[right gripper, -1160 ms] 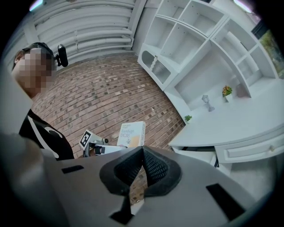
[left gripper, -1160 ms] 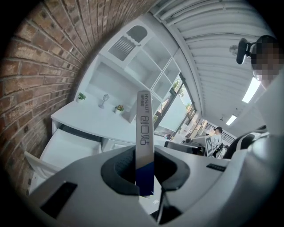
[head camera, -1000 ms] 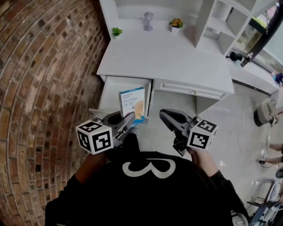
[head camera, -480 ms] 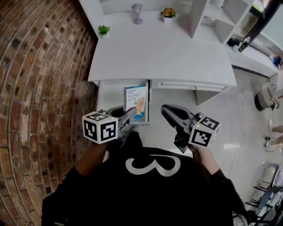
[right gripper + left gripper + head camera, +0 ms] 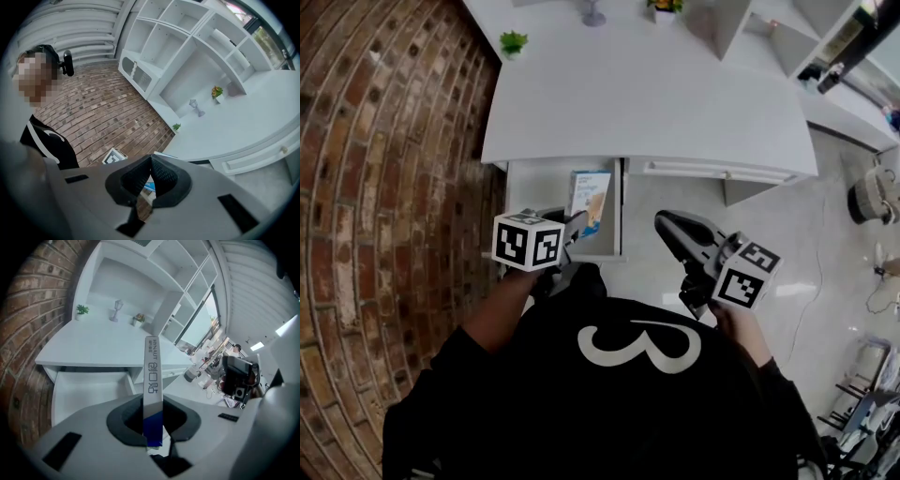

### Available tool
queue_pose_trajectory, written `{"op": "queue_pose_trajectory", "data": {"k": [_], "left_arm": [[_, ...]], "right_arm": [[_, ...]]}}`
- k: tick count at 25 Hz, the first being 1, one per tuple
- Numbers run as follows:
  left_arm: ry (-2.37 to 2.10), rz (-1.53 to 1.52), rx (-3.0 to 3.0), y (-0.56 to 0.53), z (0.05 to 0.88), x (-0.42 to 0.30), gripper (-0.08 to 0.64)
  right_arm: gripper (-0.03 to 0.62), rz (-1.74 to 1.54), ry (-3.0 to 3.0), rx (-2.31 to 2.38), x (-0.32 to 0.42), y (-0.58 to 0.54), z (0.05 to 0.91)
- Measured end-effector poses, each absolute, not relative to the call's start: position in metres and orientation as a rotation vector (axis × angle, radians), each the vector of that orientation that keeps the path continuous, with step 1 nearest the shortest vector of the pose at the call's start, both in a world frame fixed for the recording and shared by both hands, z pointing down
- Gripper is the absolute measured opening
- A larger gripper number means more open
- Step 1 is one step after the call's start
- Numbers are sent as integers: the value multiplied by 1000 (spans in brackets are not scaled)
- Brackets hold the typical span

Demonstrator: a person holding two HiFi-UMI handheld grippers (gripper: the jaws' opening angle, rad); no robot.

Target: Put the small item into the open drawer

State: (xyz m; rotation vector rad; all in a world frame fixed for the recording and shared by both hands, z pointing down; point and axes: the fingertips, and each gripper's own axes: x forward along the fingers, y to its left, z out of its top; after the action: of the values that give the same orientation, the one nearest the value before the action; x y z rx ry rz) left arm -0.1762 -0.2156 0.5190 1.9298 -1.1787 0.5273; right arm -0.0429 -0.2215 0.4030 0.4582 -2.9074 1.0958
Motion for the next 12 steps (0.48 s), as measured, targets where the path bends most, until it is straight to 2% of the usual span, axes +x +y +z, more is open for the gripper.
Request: {"op": "queue_pose_trajectory", "data": {"k": [12], "left_arm": [[-1060,886,1915,-248,599,-201,63]], "right_arm": [[9,1185,-2824,583,-48,-240,435]]}}
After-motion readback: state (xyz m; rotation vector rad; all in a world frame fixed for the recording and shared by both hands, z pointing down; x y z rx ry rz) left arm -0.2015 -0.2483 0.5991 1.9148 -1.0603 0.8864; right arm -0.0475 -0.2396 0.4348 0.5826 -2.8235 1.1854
